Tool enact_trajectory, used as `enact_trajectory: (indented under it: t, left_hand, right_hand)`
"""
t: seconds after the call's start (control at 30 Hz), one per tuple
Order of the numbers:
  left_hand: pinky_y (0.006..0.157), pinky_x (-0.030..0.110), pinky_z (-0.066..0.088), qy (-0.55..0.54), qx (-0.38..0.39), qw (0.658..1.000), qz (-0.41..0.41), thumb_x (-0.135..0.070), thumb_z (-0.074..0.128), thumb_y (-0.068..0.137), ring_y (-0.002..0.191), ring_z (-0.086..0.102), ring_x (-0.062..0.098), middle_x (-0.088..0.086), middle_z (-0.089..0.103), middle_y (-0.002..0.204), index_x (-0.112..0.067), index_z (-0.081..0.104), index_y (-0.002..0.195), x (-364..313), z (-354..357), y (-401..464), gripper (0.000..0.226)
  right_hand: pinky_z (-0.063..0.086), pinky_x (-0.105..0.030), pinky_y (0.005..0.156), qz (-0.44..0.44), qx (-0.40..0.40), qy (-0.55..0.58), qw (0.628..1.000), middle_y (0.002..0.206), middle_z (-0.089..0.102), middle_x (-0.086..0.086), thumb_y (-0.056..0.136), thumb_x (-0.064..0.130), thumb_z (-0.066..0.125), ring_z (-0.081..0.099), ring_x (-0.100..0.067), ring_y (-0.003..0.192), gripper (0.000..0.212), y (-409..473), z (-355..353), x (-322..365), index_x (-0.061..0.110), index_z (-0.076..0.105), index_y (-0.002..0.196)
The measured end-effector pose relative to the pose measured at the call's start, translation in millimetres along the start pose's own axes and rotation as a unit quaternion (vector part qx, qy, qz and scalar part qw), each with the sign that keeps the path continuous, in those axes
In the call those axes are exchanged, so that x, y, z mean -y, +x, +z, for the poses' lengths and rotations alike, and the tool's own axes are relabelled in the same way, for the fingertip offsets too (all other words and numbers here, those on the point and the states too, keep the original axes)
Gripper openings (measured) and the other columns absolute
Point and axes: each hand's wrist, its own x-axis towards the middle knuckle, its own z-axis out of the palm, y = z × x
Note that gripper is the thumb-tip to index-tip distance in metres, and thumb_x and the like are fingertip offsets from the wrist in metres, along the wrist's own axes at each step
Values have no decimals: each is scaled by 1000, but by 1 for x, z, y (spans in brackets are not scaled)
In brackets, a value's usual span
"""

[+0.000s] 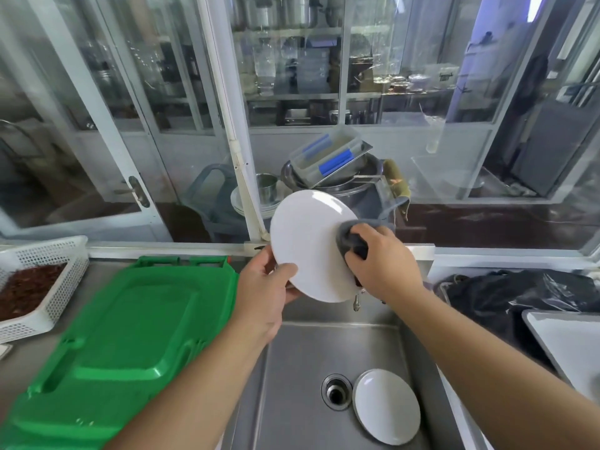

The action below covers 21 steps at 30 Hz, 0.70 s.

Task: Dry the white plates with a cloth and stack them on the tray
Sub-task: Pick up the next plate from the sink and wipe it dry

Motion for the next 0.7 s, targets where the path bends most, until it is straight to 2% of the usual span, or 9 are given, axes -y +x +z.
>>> enact_trajectory:
  t: [0.13, 0.27, 0.4, 0.5, 0.6, 0.7]
  left_hand:
    - [70, 35, 62, 11, -14, 1000, 4, 12, 57, 92, 94, 73, 20, -1, 79, 105, -36, 81, 93, 2, 4, 4, 53]
    - [73, 41, 63, 15, -4, 1000, 5, 11, 56, 92, 96, 76, 23, 3, 78, 110, -36, 79, 105, 8, 10, 0, 54]
    - [71, 34, 61, 15, 16, 1000, -4, 11, 56, 92, 94, 76, 23, 7, 79, 109, -32, 79, 108, 14, 14, -11, 51]
    - [72, 38, 62, 22, 36, 999, -9, 13, 53, 92, 92, 75, 28, 13, 79, 105, -25, 79, 107, 20, 18, -21, 48]
    - [67, 36, 61, 1, 49, 999, -19, 13, 52, 93, 91, 75, 28, 15, 79, 107, -21, 78, 109, 24, 25, -30, 46]
    - [73, 41, 63, -27, 37, 999, -13, 11, 56, 92, 98, 75, 29, 13, 78, 113, -20, 77, 113, 21, 27, -32, 43]
  right_hand:
    - [52, -38, 71, -19, 38, 55, 998, 114, 64, 0, 86, 34, 68, 63, -29, 95, 35, -38, 8, 3, 32, 66, 121]
    - [55, -37, 74, -46, 71, 114, 990, 106, 63, 10, 77, 44, 58, 61, -18, 90, 41, -64, 8, 17, 40, 64, 117]
    - [53, -33, 79, -72, 69, 163, 982, 110, 68, 7, 80, 37, 58, 61, -17, 95, 38, -49, -6, 28, 35, 68, 117]
    - [54, -36, 86, -122, 43, 148, 981, 120, 67, -3, 86, 26, 70, 64, -25, 103, 39, -26, -22, 39, 28, 70, 125]
    - [47, -31, 79, -166, 18, 99, 981, 125, 67, -6, 88, 23, 71, 65, -28, 101, 43, -1, -35, 49, 26, 70, 130]
    - [47, -32, 74, -166, -19, 66, 984, 128, 66, -6, 90, 22, 69, 65, -30, 101, 43, 17, -42, 49, 25, 68, 133]
